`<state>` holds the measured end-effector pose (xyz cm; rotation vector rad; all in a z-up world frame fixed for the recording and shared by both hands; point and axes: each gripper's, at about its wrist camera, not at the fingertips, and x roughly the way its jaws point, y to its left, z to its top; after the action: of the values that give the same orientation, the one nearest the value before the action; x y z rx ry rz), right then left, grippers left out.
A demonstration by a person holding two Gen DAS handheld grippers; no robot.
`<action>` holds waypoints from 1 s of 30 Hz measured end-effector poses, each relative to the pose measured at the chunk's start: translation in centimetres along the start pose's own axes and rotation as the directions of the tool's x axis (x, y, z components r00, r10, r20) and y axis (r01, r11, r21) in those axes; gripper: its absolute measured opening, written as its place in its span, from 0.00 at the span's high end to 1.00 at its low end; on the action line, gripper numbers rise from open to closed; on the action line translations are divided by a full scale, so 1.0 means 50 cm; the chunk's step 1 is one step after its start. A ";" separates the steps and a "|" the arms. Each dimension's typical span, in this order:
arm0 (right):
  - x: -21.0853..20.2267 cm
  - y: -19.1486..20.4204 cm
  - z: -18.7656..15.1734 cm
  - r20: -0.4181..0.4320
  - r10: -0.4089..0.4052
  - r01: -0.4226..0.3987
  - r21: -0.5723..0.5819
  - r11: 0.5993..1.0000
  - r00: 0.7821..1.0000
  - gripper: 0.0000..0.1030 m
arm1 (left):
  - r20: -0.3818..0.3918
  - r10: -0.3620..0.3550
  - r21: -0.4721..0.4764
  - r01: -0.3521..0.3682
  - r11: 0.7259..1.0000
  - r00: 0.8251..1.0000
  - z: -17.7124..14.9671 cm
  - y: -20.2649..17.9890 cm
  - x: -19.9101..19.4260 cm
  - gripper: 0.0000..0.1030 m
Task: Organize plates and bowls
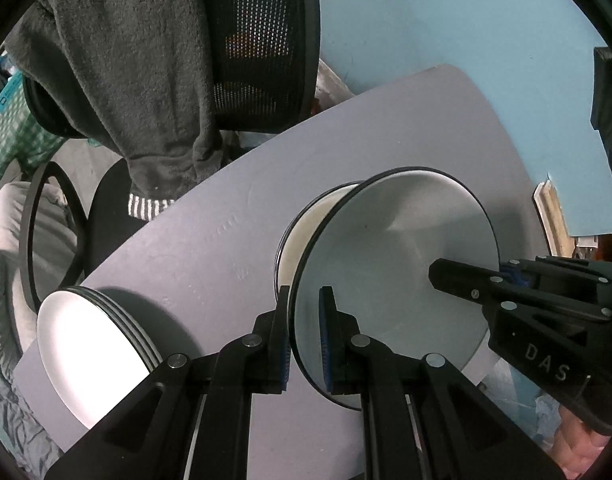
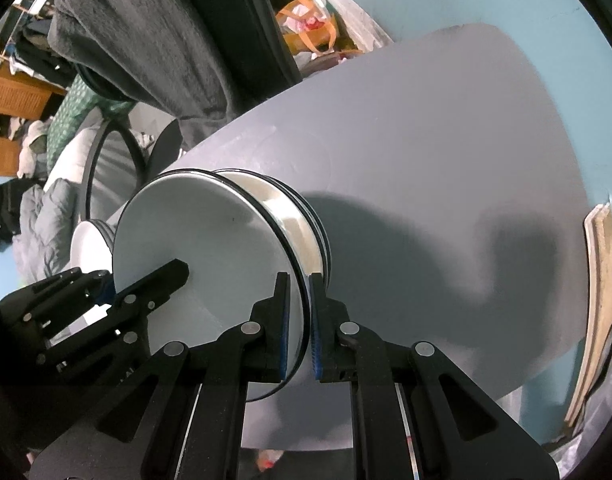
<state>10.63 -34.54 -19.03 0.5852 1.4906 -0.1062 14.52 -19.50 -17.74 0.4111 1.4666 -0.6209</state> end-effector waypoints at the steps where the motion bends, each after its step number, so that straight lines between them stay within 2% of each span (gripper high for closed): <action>1: 0.001 0.000 0.003 -0.006 0.003 -0.003 0.001 1.000 1.000 0.89 | -0.005 0.003 0.001 -0.003 1.000 1.000 0.001 -0.001 -0.001 0.89; 4: 0.000 -0.004 0.006 -0.019 0.009 -0.009 0.013 1.000 1.000 0.87 | -0.013 0.037 0.018 -0.037 0.999 0.999 0.005 -0.008 -0.001 0.88; 6: -0.002 -0.003 0.007 -0.020 0.007 -0.006 0.012 1.000 1.000 0.87 | -0.002 0.102 0.049 -0.102 0.994 0.995 0.007 -0.015 -0.005 0.85; 10: -0.024 0.010 0.010 0.003 -0.016 0.016 -0.019 1.000 1.000 0.78 | 0.000 0.095 0.077 -0.095 0.993 0.995 0.010 -0.021 -0.012 0.84; 14: -0.036 0.018 0.014 0.010 -0.034 0.035 -0.038 0.999 0.999 0.77 | 0.008 0.092 0.085 -0.092 0.992 0.996 0.011 -0.022 -0.024 0.84; 17: -0.057 0.026 0.014 0.036 -0.067 0.069 -0.061 0.996 0.997 0.76 | 0.031 0.079 0.080 -0.081 0.994 0.996 0.009 -0.020 -0.045 0.80; 19: -0.077 0.032 0.010 0.065 -0.090 0.095 -0.071 0.993 0.994 0.66 | 0.057 0.068 0.076 -0.072 0.994 0.996 0.004 -0.017 -0.066 0.74; 20: -0.089 0.035 0.009 0.083 -0.101 0.108 -0.081 0.991 0.991 0.65 | 0.075 0.063 0.071 -0.068 0.995 0.995 0.002 -0.014 -0.078 0.70; 23: -0.126 0.042 0.005 0.138 -0.135 0.150 -0.102 0.983 0.981 0.57 | 0.134 0.044 0.060 -0.052 0.997 0.990 -0.006 -0.008 -0.121 0.65; 25: -0.147 0.045 0.002 0.167 -0.138 0.157 -0.107 0.982 0.976 0.50 | 0.166 0.034 0.052 -0.043 0.998 0.985 -0.012 -0.004 -0.151 0.63; 27: -0.169 0.048 -0.002 0.186 -0.133 0.156 -0.116 0.981 0.973 0.47 | 0.198 0.022 0.038 -0.030 0.999 0.980 -0.019 0.003 -0.179 0.57; 29: -0.192 0.051 -0.007 0.204 -0.119 0.146 -0.124 0.982 0.972 0.40 | 0.221 0.012 0.020 -0.017 1.000 0.975 -0.024 0.011 -0.201 0.49; 30: -0.202 0.053 -0.008 0.212 -0.112 0.141 -0.128 0.982 0.971 0.38 | 0.235 0.006 0.012 -0.009 1.000 0.972 -0.027 0.015 -0.215 0.49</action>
<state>10.33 -34.95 -8.62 0.3521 1.3222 -0.1538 13.98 -16.60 -7.28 0.3407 1.2345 -0.6508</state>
